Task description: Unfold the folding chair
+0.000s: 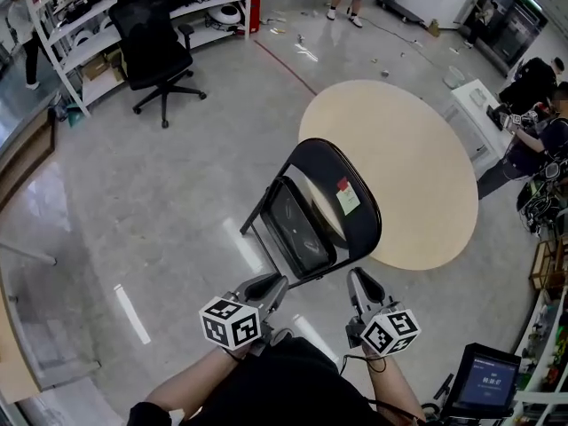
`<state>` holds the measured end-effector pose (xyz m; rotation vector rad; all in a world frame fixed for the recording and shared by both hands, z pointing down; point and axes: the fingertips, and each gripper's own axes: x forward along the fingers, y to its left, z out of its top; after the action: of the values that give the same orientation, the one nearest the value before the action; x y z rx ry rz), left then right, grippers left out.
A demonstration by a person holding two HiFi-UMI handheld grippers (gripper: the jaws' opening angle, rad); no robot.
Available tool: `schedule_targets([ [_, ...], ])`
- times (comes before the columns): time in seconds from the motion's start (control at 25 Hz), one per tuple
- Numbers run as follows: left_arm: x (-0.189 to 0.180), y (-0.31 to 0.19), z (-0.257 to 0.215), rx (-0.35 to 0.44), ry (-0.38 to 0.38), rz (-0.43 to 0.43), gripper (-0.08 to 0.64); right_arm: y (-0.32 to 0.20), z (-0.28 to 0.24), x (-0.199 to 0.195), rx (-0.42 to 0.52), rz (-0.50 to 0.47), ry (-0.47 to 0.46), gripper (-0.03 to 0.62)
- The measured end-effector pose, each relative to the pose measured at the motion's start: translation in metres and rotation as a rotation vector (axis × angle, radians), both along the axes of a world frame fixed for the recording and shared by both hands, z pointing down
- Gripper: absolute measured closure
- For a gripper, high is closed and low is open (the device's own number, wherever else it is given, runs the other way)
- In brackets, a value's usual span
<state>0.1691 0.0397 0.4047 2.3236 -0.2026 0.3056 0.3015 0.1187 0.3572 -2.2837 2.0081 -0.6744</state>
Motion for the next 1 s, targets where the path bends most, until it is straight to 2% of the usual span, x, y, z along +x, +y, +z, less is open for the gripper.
schedule_targets([
  [0.2, -0.005, -0.018, 0.013, -0.028, -0.005, -0.004, 0.494, -0.039, -0.017, 0.073, -0.019, 0.039, 0.176, 0.430],
  [0.32, -0.013, -0.027, 0.015, -0.037, -0.017, -0.030, 0.494, -0.070, -0.002, 0.119, -0.098, 0.011, 0.215, 0.347],
  [0.44, -0.019, -0.040, 0.016, -0.029, -0.027, -0.086, 0.494, -0.103, 0.019, 0.161, -0.188, -0.031, 0.251, 0.305],
  [0.6, -0.027, -0.050, 0.010, -0.013, -0.042, -0.183, 0.494, -0.137, 0.052, 0.191, -0.273, -0.124, 0.191, 0.301],
  [0.72, -0.032, -0.045, 0.014, -0.025, -0.064, -0.244, 0.494, -0.146, 0.080, 0.198, -0.338, -0.197, 0.122, 0.301],
  [0.84, -0.029, -0.035, 0.018, -0.036, -0.089, -0.292, 0.494, -0.145, 0.105, 0.203, -0.402, -0.251, 0.097, 0.301],
  [1.0, -0.022, -0.021, 0.013, -0.033, -0.116, -0.351, 0.494, -0.140, 0.117, 0.201, -0.422, -0.318, 0.053, 0.302],
])
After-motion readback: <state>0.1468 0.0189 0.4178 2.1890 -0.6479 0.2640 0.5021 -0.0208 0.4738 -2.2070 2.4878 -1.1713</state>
